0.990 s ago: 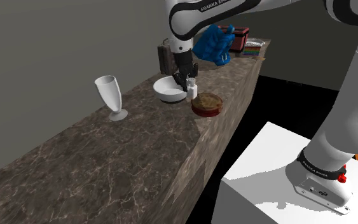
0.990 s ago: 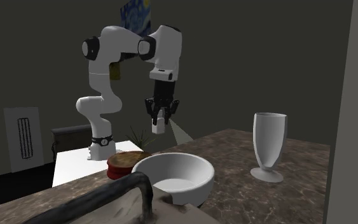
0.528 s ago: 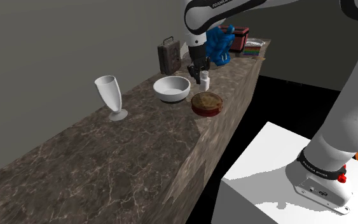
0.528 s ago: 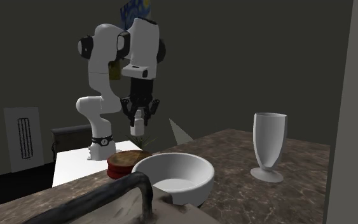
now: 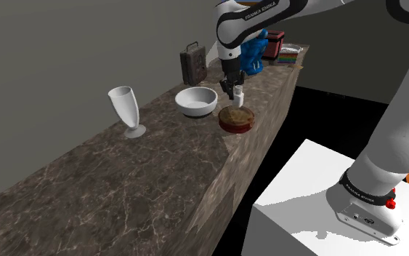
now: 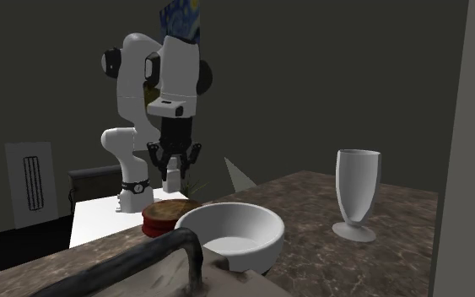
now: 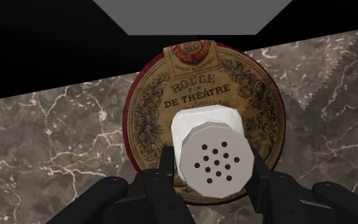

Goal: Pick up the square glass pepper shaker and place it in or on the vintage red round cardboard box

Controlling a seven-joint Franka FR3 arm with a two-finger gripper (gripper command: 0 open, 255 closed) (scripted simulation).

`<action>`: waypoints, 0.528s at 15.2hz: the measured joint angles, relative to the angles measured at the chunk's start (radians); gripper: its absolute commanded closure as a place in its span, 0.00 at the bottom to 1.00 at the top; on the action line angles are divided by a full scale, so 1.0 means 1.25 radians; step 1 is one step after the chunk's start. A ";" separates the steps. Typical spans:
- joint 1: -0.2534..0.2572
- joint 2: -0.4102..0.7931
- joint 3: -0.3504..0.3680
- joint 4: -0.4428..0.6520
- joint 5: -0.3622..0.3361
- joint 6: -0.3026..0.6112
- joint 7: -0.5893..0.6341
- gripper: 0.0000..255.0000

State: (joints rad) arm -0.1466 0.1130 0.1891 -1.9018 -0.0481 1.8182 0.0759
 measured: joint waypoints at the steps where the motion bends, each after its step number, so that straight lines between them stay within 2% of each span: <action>1: 0.001 0.004 0.001 -0.004 -0.001 0.008 0.002 1.00; 8: 0.001 0.027 -0.001 -0.054 -0.006 0.081 0.007 1.00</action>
State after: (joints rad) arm -0.1453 0.1469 0.1884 -1.9698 -0.0562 1.9189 0.0841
